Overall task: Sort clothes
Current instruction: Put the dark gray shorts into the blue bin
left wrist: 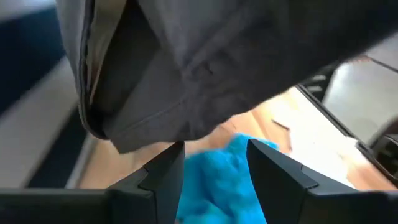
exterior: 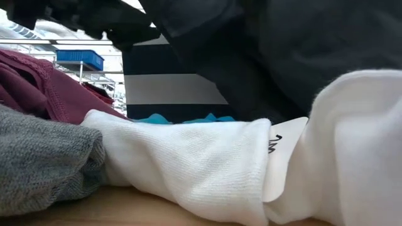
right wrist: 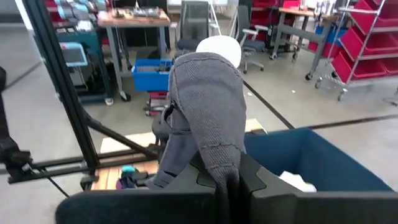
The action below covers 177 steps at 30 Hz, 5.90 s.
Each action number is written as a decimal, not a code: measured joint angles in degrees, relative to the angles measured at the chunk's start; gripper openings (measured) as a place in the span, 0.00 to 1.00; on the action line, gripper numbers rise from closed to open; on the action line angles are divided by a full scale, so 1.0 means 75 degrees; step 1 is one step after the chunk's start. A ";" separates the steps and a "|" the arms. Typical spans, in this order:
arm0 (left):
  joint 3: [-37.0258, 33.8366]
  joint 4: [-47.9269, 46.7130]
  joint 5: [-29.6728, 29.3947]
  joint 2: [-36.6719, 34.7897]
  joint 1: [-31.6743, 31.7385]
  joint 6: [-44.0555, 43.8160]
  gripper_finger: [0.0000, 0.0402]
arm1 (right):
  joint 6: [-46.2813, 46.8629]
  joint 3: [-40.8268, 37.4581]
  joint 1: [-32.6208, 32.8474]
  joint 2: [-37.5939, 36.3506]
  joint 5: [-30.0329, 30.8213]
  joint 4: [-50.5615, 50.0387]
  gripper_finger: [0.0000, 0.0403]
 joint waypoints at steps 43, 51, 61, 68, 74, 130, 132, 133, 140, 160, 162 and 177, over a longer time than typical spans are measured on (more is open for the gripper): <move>0.0008 0.1637 -0.1649 -0.0009 0.0000 0.0752 0.45 | -0.0429 0.0304 0.0000 -0.0224 0.0153 0.0332 0.00; 0.0015 0.2237 -0.1601 -0.0009 0.0000 0.1146 0.45 | -0.0479 0.0304 0.0000 -0.0224 0.0151 0.0327 0.00; 0.0288 0.2374 -0.1512 -0.0006 0.0064 0.1310 0.44 | -0.0481 0.0304 0.0000 -0.0221 0.0166 0.0328 0.00; 0.0716 0.2380 -0.0666 -0.0072 0.0050 0.0943 0.06 | -0.0481 0.0304 0.0000 -0.0221 0.0191 0.0262 0.00; 0.1303 0.2341 0.0230 -0.0394 -0.0105 0.0942 0.02 | -0.0476 0.0304 0.0000 -0.0262 0.0191 -0.0253 0.00; 0.3453 0.1713 -0.1475 0.2267 -0.1180 -0.2096 0.01 | 0.2570 -0.8199 0.0702 -0.0571 -0.1056 0.6761 0.00; 0.3453 0.1715 -0.1647 0.2267 -0.1184 -0.2102 0.01 | 0.2414 -0.8342 0.0747 -0.0571 -0.1040 0.7100 0.00; 0.3453 0.1714 -0.1694 0.2267 -0.1186 -0.2156 0.01 | 0.2389 -0.8408 0.0765 -0.0571 -0.1039 0.7250 0.00; 0.3453 0.1704 -0.1901 0.2288 -0.1284 -0.2493 0.01 | 0.2300 -0.8697 0.0786 -0.0571 -0.1044 0.7928 0.00; 0.3450 0.0872 -0.1916 0.2352 -0.1451 -0.2432 0.01 | 0.2139 -0.8698 0.0766 -0.0571 -0.1062 0.7959 0.00; 0.3450 0.0750 -0.1897 0.2352 -0.1451 -0.2229 0.01 | 0.2044 -0.8698 0.0765 -0.0571 -0.1062 0.7958 0.00; 0.3448 0.0618 -0.0448 0.2352 -0.0717 -0.1026 0.01 | 0.1708 -0.8698 0.0455 -0.0301 -0.1112 0.8019 0.00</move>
